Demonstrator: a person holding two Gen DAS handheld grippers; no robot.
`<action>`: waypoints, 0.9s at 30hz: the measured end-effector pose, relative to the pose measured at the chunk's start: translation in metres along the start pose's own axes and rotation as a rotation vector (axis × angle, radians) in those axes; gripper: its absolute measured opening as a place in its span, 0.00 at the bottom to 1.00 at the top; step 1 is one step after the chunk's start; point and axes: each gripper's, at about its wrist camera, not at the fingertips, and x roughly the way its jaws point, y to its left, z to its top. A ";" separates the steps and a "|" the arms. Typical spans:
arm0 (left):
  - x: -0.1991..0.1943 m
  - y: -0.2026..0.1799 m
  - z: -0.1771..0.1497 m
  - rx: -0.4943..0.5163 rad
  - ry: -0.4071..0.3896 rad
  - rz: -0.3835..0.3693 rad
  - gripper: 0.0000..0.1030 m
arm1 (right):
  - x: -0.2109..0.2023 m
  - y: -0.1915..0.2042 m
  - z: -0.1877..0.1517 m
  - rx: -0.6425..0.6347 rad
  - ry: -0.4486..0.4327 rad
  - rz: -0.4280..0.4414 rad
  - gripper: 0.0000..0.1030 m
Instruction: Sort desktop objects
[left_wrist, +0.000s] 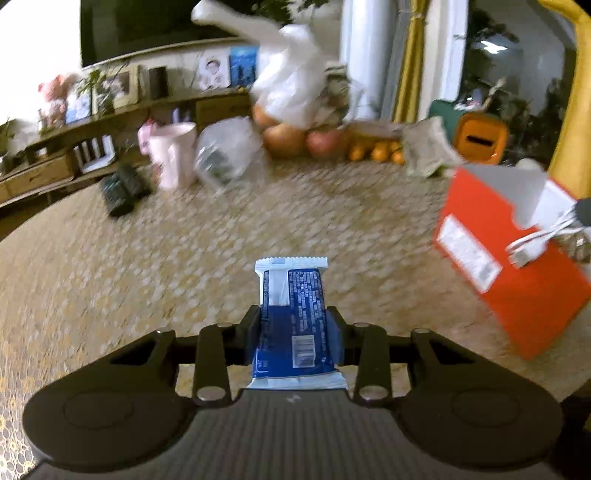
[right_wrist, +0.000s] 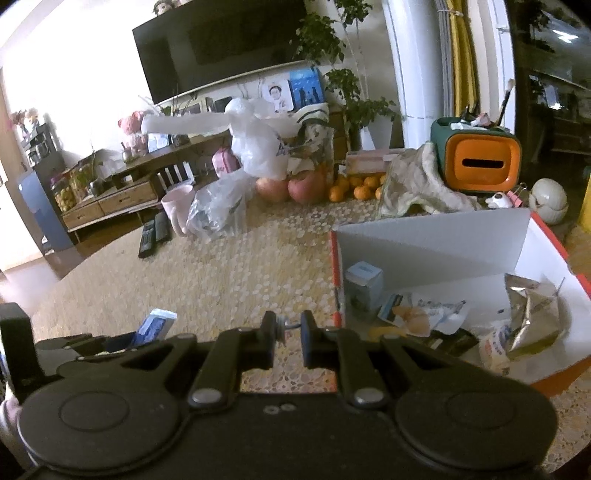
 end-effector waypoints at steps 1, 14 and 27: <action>-0.004 -0.006 0.004 0.006 -0.007 -0.010 0.34 | -0.003 -0.002 0.000 0.002 -0.006 -0.001 0.12; -0.042 -0.105 0.063 0.159 -0.090 -0.157 0.34 | -0.042 -0.060 0.004 0.097 -0.100 -0.050 0.12; 0.006 -0.214 0.080 0.310 0.006 -0.294 0.34 | -0.032 -0.132 -0.003 0.187 -0.119 -0.189 0.11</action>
